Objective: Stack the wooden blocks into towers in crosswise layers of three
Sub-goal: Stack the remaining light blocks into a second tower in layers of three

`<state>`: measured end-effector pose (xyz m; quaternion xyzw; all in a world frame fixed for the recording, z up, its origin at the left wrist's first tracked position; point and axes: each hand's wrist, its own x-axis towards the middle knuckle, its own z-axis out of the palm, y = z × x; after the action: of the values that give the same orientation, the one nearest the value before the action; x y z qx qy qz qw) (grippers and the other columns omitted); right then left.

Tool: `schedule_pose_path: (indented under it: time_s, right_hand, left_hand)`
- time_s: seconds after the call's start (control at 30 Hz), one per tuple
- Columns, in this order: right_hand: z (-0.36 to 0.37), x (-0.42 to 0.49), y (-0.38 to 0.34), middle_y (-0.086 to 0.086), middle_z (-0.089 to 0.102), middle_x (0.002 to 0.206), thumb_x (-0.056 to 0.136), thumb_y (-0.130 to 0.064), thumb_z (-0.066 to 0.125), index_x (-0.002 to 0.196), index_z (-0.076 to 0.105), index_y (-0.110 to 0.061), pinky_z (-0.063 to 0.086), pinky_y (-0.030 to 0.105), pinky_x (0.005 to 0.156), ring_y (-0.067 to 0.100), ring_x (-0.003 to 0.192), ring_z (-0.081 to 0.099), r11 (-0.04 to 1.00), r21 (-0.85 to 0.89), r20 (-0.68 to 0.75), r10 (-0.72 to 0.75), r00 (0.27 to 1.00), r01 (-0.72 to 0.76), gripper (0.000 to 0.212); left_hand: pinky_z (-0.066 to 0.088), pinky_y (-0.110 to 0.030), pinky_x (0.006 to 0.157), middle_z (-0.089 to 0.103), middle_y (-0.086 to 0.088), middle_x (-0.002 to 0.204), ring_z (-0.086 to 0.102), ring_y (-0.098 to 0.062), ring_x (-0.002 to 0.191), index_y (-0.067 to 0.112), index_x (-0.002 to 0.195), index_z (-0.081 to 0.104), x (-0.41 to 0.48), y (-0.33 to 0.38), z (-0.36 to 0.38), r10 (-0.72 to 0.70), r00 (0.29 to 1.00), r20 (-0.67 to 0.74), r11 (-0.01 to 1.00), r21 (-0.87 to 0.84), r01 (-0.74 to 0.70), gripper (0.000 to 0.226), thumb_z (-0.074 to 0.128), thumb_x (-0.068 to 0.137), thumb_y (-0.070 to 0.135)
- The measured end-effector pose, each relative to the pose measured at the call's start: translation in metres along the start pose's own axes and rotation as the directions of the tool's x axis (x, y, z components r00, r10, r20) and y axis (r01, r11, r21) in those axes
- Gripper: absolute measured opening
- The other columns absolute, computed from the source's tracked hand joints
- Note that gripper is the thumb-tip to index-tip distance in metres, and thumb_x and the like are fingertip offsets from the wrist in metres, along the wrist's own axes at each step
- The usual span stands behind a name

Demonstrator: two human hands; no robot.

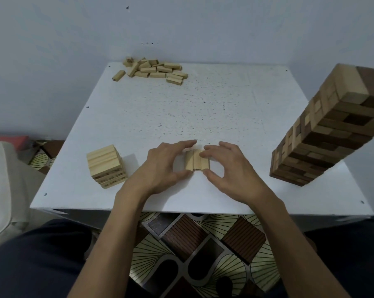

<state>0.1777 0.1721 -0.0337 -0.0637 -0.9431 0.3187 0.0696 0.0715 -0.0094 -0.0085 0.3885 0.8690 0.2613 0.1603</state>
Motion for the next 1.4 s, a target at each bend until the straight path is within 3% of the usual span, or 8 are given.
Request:
schedule_pose_path:
  time_s: [0.1,0.33,0.53,0.67,1.0,1.1,1.2,1.4]
  right_hand:
    - [0.000,0.003,0.002,-0.012,0.053,0.143,0.089,-0.029,0.069,0.131,0.060,-0.028,0.033,0.043,0.113,0.019,0.141,0.029,1.000,0.015,0.002,-0.016,1.000,0.016,0.042]
    - [0.002,0.003,0.004,-0.015,0.055,0.139,0.087,-0.030,0.070,0.132,0.059,-0.031,0.035,0.043,0.111,0.017,0.141,0.028,0.998,0.051,0.018,-0.049,0.999,0.048,0.046]
    - [-0.001,0.003,0.006,-0.018,0.053,0.139,0.087,-0.032,0.071,0.133,0.057,-0.032,0.033,0.046,0.113,0.013,0.142,0.025,0.997,0.059,0.039,-0.044,0.998,0.042,0.048]
    - [-0.001,0.004,0.005,-0.022,0.052,0.137,0.087,-0.034,0.072,0.134,0.055,-0.033,0.034,0.042,0.113,0.008,0.142,0.024,0.998,0.057,0.053,-0.042,0.998,0.039,0.050]
    - [-0.004,0.005,0.002,-0.024,0.048,0.132,0.086,-0.033,0.073,0.138,0.051,-0.037,0.033,0.028,0.108,0.002,0.141,0.023,0.996,0.086,0.079,-0.008,0.997,0.001,0.056]
    - [-0.008,0.005,-0.003,-0.032,0.044,0.123,0.086,-0.029,0.073,0.137,0.051,-0.036,0.031,0.024,0.105,0.003,0.137,0.027,0.996,0.083,0.085,-0.019,0.996,0.011,0.056]
    - [-0.014,0.005,-0.010,-0.027,0.051,0.128,0.085,-0.029,0.074,0.138,0.049,-0.038,0.031,0.019,0.102,0.001,0.130,0.033,0.996,0.082,0.069,-0.049,0.996,0.043,0.059]
    - [-0.030,0.010,-0.037,-0.031,0.054,0.126,0.083,-0.034,0.074,0.142,0.039,-0.044,0.029,0.011,0.094,-0.002,0.124,0.038,0.989,0.082,0.081,-0.126,0.989,0.119,0.069]
  left_hand:
    - [0.032,-0.040,0.110,0.052,0.018,0.140,0.043,-0.011,0.126,0.036,0.150,0.034,0.004,-0.004,0.002,0.041,0.999,0.004,0.999,-0.012,-0.041,0.073,0.072,0.088,0.031]
    - [0.029,-0.016,0.096,0.055,0.017,0.136,0.045,-0.002,0.117,0.035,0.148,0.038,0.003,-0.005,0.004,0.070,0.997,-0.021,0.996,-0.045,-0.071,0.072,0.075,0.086,0.030]
    - [0.034,-0.024,0.103,0.057,0.016,0.134,0.046,-0.003,0.117,0.034,0.148,0.039,0.002,-0.006,0.007,0.083,0.995,-0.056,0.995,-0.054,-0.086,0.072,0.075,0.086,0.030]
    - [0.033,-0.025,0.104,0.056,0.016,0.135,0.044,-0.003,0.119,0.034,0.148,0.039,0.001,-0.007,0.008,0.079,0.995,-0.058,0.995,-0.060,-0.082,0.072,0.075,0.086,0.031]
    - [0.035,-0.045,0.107,0.058,0.015,0.132,0.049,-0.009,0.117,0.033,0.149,0.037,0.000,-0.003,0.008,0.061,0.996,-0.058,0.995,-0.077,-0.065,0.076,0.072,0.082,0.039]
    - [0.034,-0.045,0.109,0.057,0.016,0.133,0.047,-0.007,0.119,0.031,0.152,0.033,-0.005,0.001,0.006,0.043,0.997,-0.059,0.994,-0.096,-0.049,0.083,0.064,0.078,0.046]
    - [0.029,-0.046,0.112,0.055,0.016,0.134,0.043,-0.008,0.123,0.029,0.155,0.026,-0.012,0.003,0.000,0.034,0.996,-0.082,0.995,-0.091,-0.041,0.086,0.073,0.083,0.040]
    - [0.021,-0.037,0.116,0.053,0.016,0.139,0.039,-0.006,0.126,0.028,0.156,0.015,-0.031,0.012,-0.023,0.029,0.984,-0.173,0.999,-0.026,-0.034,0.092,0.072,0.084,0.036]
